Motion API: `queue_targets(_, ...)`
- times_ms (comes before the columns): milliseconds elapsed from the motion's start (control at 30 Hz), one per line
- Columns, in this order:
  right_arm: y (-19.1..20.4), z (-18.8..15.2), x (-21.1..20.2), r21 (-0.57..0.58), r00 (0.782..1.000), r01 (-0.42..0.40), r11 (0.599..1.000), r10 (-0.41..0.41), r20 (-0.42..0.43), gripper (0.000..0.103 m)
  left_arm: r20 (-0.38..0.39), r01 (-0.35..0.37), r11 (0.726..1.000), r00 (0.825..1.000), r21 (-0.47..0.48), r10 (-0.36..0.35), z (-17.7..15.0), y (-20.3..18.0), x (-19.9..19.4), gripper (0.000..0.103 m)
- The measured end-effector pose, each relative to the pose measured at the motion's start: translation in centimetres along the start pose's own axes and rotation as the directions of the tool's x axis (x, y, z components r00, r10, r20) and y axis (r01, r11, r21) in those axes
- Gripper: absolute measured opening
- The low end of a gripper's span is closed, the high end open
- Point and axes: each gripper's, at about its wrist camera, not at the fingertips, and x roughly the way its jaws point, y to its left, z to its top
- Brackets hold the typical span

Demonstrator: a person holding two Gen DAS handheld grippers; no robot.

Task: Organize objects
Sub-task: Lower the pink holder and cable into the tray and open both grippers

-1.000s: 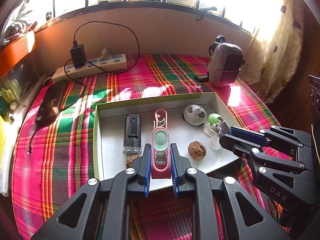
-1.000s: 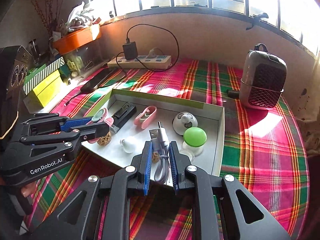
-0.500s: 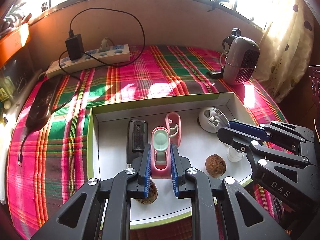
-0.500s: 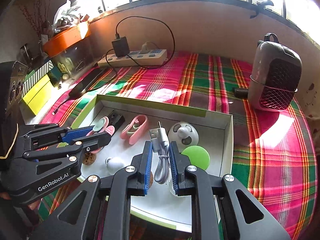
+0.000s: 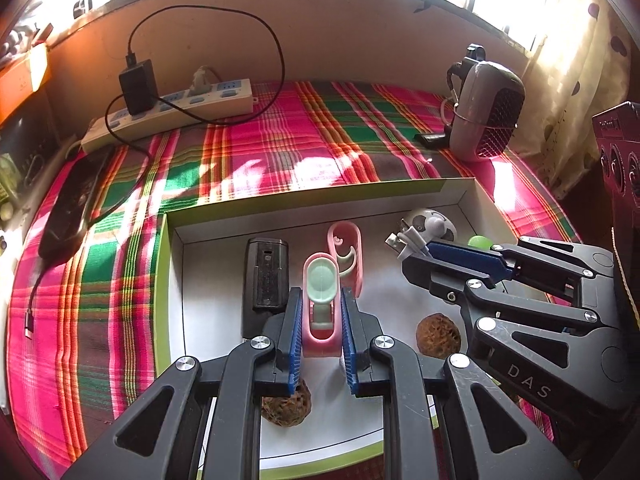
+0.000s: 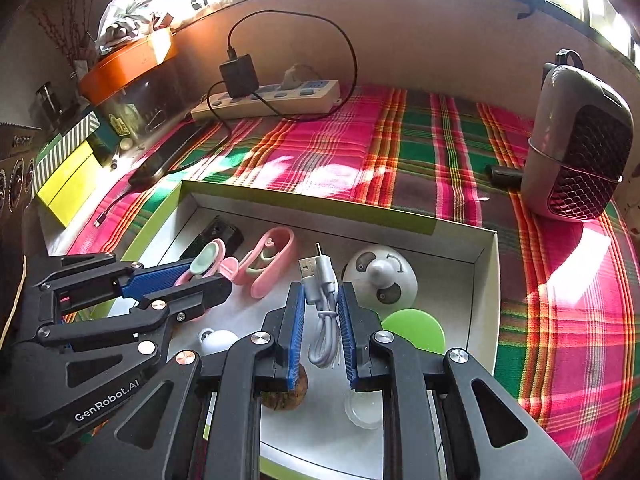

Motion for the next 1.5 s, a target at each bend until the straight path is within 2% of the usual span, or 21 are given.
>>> queue_targets(667, 0.7, -0.1, 1.1, -0.025, 0.999, 0.012, 1.0, -0.013, -0.044, 0.018, -0.026, -0.001, 1.0, 1.0, 0.003, 0.001, -0.4, -0.3, 0.9, 0.016)
queue_targets(1500, 0.9, -0.4, 1.1, -0.015, 0.999, 0.017, 1.0, -0.017, -0.043, 0.019, -0.046, -0.01, 1.0, 0.999, 0.001, 0.01, -0.4, -0.3, 1.2, 0.016)
